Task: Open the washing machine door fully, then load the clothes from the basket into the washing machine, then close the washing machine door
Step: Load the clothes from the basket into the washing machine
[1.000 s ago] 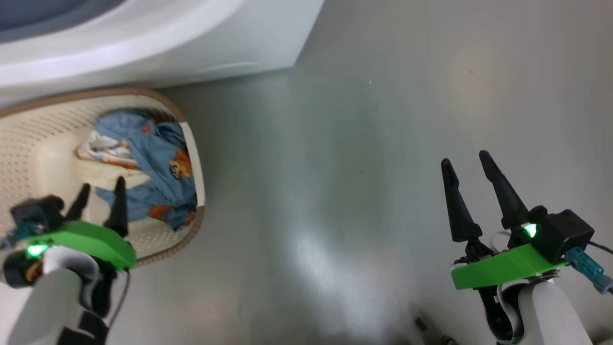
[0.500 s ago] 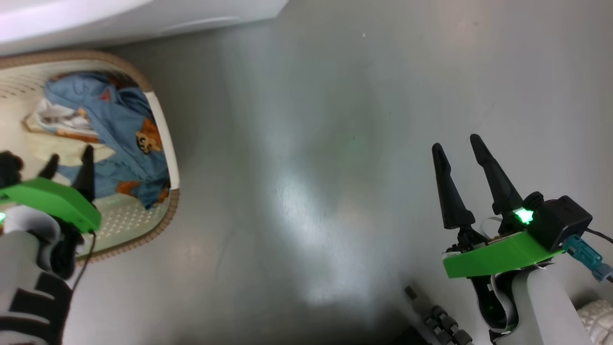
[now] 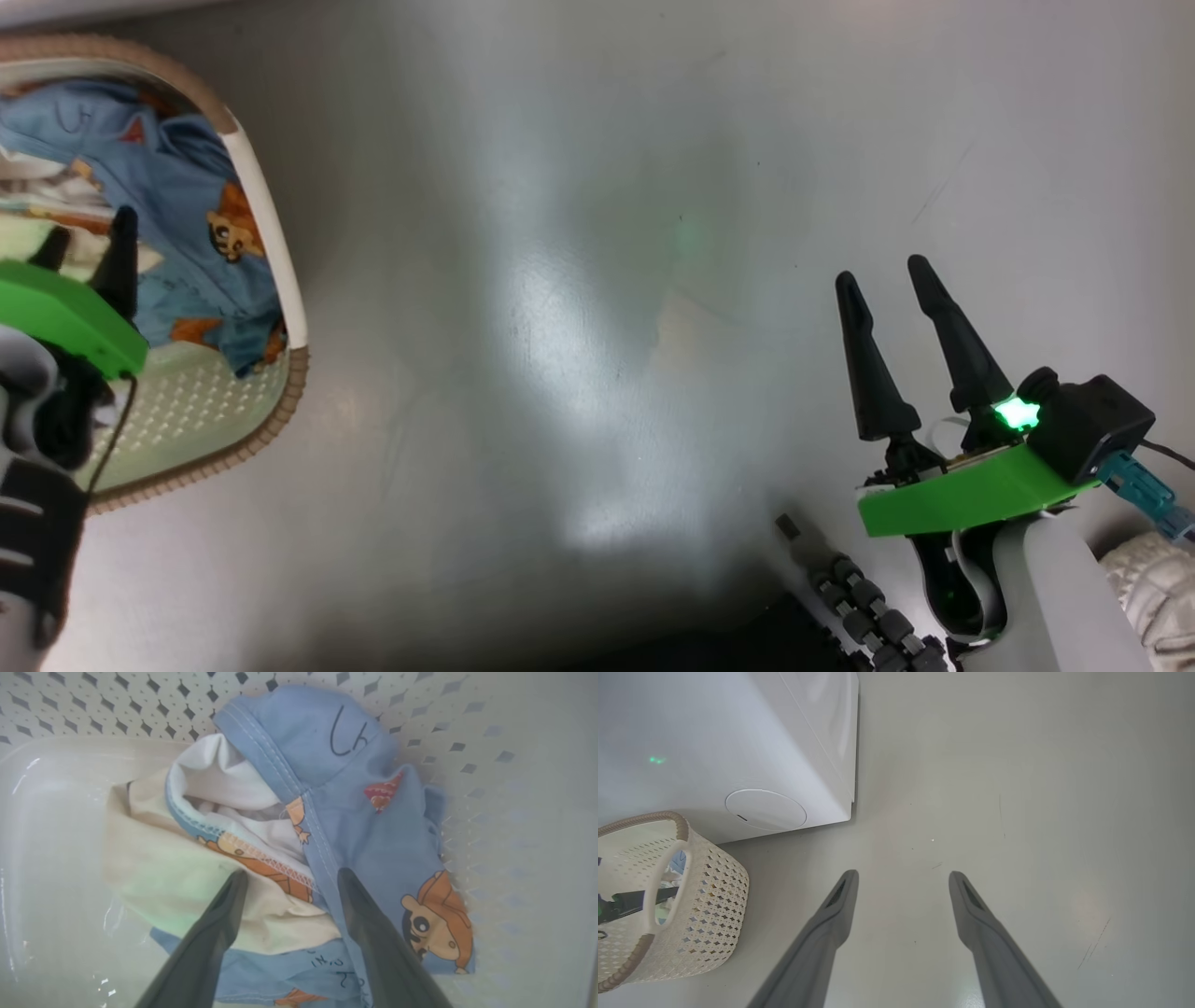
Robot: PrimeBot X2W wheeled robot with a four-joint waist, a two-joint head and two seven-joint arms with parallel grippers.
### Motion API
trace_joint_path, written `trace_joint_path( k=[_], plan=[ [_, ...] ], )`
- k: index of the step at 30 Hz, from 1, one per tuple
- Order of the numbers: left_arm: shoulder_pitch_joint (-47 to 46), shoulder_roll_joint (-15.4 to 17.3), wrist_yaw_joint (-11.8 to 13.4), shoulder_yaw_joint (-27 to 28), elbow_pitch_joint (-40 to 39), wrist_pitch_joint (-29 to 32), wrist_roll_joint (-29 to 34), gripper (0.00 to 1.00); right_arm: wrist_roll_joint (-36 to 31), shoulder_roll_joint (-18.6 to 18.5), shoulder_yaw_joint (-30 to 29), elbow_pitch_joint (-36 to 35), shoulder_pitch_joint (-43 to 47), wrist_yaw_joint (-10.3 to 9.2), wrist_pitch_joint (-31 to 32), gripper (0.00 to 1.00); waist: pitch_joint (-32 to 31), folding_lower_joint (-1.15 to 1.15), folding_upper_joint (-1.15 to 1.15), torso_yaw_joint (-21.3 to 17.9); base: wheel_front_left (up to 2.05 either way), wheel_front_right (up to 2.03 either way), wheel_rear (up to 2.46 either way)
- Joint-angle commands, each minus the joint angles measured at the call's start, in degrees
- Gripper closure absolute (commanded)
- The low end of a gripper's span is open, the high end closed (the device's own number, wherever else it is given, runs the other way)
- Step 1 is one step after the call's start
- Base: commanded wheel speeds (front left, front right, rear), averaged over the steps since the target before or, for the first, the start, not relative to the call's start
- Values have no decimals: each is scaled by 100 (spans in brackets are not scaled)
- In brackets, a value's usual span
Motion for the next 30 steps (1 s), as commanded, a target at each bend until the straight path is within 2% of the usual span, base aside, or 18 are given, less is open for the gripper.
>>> trace_joint_path(
  k=[1, 11, 19, 20, 21, 22, 30],
  plan=[
    [11, 318, -9, 80, -22, 90, -88, 0, 67, -14, 154, -99, 106, 16, -68, 0, 103, 0, 0, -50, 0, 0, 0],
    [-520, 410, -8, -146, 321, 480, -103, 0, 171, -14, 235, -71, 114, 16, -68, 0, 297, 0, 0, -141, 0, 0, 0],
    [-914, 414, 162, -397, 709, 650, 154, 0, 233, -14, 318, -92, 110, 16, -68, 0, 394, 0, 0, -250, 0, 0, 0],
    [-968, 406, 170, -422, 793, 630, 176, 22, 238, -14, 311, -90, 122, 16, -68, 0, 393, 0, 0, -267, 0, 0, 0],
    [-984, 399, 173, -444, 835, 621, 194, 73, 238, -14, 308, -86, 124, 16, -68, 0, 388, 0, 0, -275, 0, 0, 0],
    [-997, 389, 170, -458, 870, 599, 204, 100, 240, -14, 301, -83, 122, 16, -68, 0, 381, 0, 0, -279, 0, 0, 0],
    [-865, 244, 83, -442, 1059, 245, 84, 100, 279, -14, 174, -77, 46, 16, -68, 0, 204, 0, 0, -192, 0, 0, 0]
  ],
)
